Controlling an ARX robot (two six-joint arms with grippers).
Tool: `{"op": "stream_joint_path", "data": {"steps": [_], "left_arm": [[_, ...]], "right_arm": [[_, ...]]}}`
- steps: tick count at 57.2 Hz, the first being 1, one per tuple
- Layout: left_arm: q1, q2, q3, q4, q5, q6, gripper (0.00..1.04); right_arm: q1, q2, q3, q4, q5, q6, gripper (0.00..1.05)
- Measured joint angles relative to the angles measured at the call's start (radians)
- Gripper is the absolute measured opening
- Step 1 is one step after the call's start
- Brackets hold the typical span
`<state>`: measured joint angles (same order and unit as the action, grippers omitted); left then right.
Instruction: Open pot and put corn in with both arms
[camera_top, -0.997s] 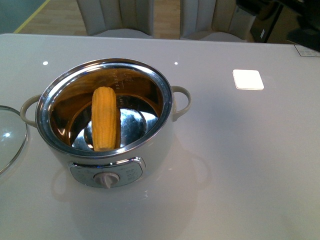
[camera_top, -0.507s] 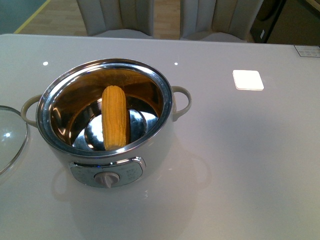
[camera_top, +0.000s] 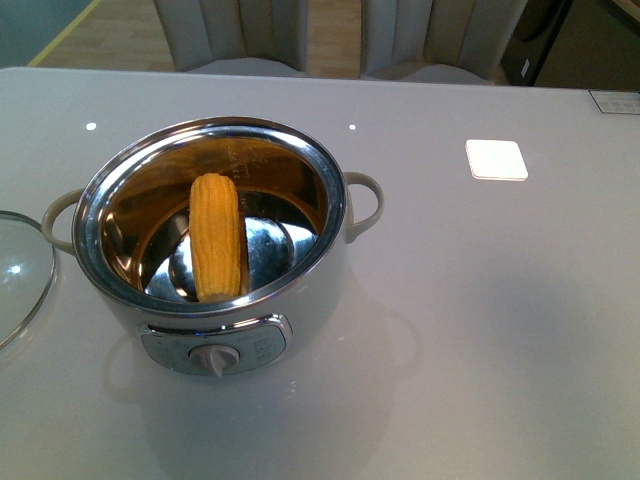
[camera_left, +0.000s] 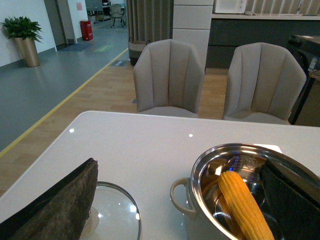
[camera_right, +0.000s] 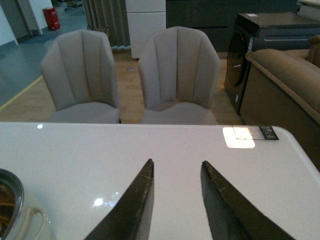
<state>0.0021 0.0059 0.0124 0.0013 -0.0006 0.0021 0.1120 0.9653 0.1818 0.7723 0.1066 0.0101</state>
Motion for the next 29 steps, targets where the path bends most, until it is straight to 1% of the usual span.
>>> {"op": "stream_joint_path", "data": {"steps": [3,9,13,17,26,29], "left_arm": [[0.000,0.000,0.000,0.000,0.000,0.000,0.98],[0.000,0.000,0.000,0.000,0.000,0.000,0.98],[0.000,0.000,0.000,0.000,0.000,0.000,0.98],[0.000,0.000,0.000,0.000,0.000,0.000,0.98],[0.000,0.000,0.000,0.000,0.000,0.000,0.98],[0.000,0.000,0.000,0.000,0.000,0.000,0.98]], "right_arm": [[-0.008,-0.031,-0.019,-0.011,-0.008,-0.006,0.02],[-0.025,-0.091,-0.052,-0.039,-0.024,-0.005,0.02],[-0.073,-0.136,-0.074,-0.064,-0.092,-0.005,0.02],[-0.105,-0.184,-0.093,-0.091,-0.098,-0.005,0.02],[-0.109,-0.304,-0.130,-0.172,-0.105,-0.005,0.02],[-0.109,-0.314,-0.160,-0.138,-0.104,-0.005,0.02]]}}
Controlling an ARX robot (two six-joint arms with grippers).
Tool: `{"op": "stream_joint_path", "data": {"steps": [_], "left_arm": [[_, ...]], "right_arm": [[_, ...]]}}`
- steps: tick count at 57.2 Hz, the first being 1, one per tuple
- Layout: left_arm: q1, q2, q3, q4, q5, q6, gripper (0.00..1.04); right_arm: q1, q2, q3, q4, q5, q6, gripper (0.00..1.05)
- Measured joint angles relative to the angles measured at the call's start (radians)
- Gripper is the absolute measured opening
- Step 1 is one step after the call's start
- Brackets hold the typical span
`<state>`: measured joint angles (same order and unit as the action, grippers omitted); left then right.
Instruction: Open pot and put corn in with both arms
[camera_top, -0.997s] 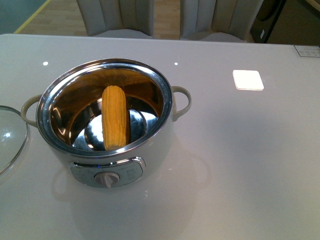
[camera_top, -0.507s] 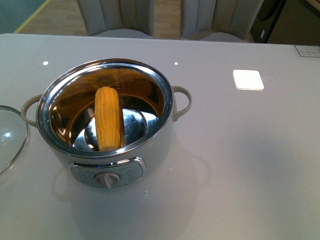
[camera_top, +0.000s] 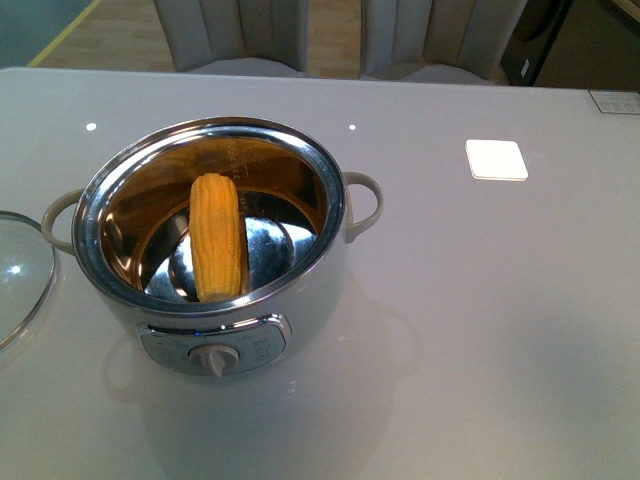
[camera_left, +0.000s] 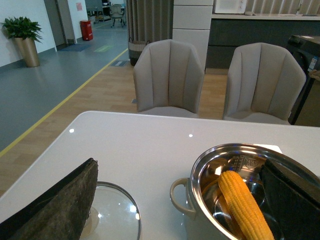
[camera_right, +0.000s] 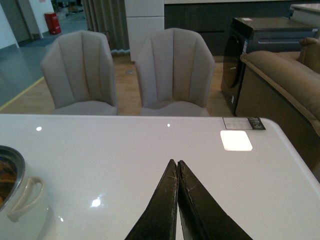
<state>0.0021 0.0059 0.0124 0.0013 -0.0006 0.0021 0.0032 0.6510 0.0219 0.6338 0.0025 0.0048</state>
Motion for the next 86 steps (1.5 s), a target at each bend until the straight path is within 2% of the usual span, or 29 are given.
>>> {"op": "stream_joint_path", "data": {"steps": [45,61,67,86], "left_arm": [[0.000,0.000,0.000,0.000,0.000,0.000,0.98],[0.000,0.000,0.000,0.000,0.000,0.000,0.98],[0.000,0.000,0.000,0.000,0.000,0.000,0.98],[0.000,0.000,0.000,0.000,0.000,0.000,0.98]], "right_arm": [[0.000,-0.404,-0.004,-0.386,-0.002,0.000,0.02],[0.000,-0.474,-0.004,-0.456,-0.002,0.000,0.02],[0.000,-0.613,-0.004,-0.620,-0.001,-0.001,0.02],[0.000,-0.644,-0.004,-0.632,0.000,-0.002,0.03]]}}
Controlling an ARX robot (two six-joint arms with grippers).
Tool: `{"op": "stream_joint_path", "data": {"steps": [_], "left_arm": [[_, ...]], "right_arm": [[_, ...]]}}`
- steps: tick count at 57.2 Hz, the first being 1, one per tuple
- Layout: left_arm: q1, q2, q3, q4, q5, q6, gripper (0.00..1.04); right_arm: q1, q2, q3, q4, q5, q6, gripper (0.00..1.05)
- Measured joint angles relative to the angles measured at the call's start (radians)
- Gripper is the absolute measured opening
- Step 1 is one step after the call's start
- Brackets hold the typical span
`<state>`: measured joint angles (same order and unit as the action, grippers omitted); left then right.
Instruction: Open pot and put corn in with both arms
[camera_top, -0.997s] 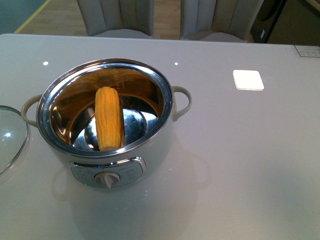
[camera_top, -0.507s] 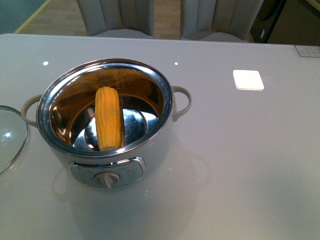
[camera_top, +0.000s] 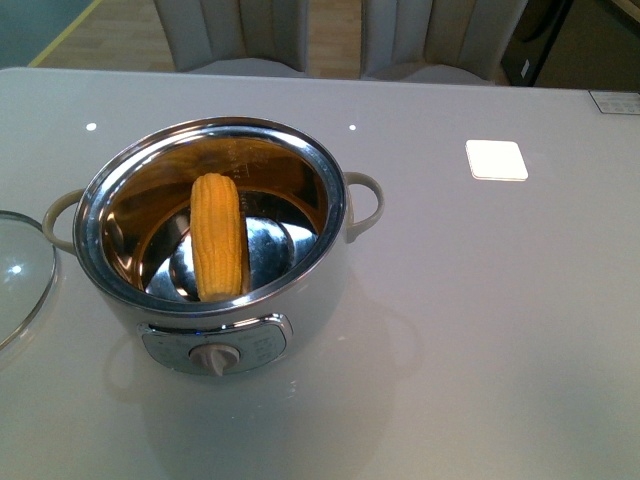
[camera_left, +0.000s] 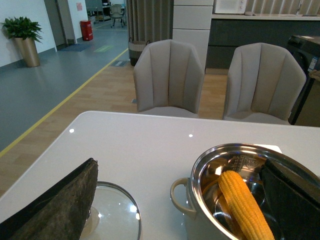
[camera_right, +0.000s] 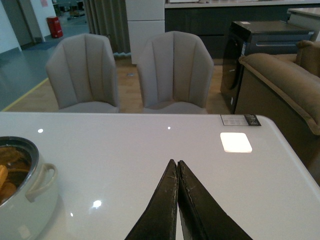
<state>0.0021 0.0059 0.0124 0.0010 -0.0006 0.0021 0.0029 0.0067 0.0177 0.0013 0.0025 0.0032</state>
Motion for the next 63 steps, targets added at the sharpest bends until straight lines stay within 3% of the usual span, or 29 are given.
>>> {"op": "stream_joint_path", "data": {"steps": [10,30,63], "left_arm": [[0.000,0.000,0.000,0.000,0.000,0.000,0.98],[0.000,0.000,0.000,0.000,0.000,0.000,0.98],[0.000,0.000,0.000,0.000,0.000,0.000,0.98]], "right_arm": [[0.000,0.000,0.000,0.000,0.000,0.000,0.38],[0.000,0.000,0.000,0.000,0.000,0.000,0.96],[0.000,0.000,0.000,0.000,0.000,0.000,0.96]]}}
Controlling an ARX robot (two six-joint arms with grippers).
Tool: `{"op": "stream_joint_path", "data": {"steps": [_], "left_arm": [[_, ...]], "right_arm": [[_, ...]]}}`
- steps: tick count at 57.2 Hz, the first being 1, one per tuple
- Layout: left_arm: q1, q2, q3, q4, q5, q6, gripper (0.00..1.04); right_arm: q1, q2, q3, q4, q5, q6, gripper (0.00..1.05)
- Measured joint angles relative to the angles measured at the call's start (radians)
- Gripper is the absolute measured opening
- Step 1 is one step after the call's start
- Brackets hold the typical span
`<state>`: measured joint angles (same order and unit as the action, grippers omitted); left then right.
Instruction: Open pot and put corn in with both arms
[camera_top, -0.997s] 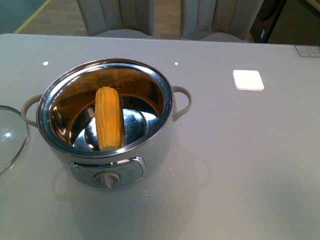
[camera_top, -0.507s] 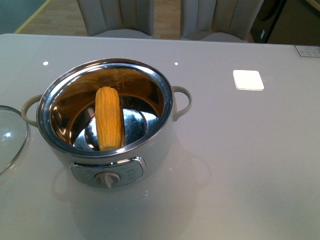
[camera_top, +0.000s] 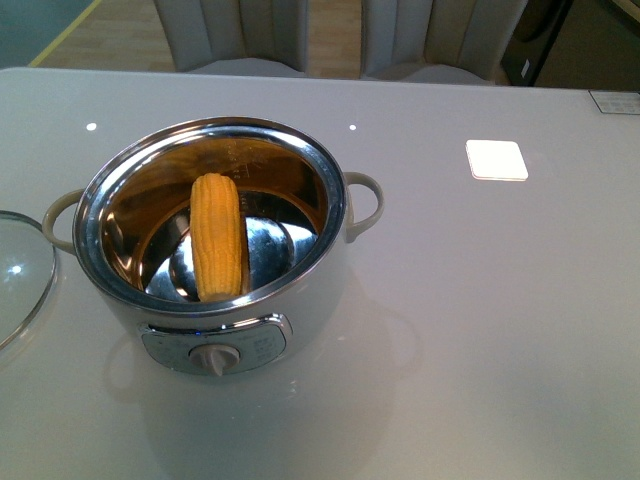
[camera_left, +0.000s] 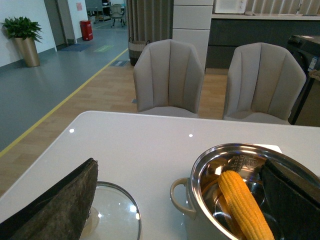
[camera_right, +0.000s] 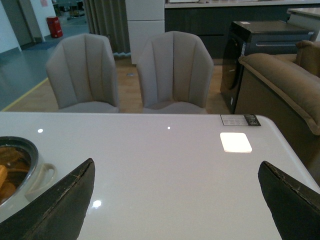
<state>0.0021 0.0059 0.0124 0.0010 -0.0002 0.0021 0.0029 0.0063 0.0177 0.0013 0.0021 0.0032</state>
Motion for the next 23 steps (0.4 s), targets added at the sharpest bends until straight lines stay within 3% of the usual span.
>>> {"op": "stream_joint_path", "data": {"steps": [23], "left_arm": [[0.000,0.000,0.000,0.000,0.000,0.000,0.98]], "right_arm": [[0.000,0.000,0.000,0.000,0.000,0.000,0.96]]}}
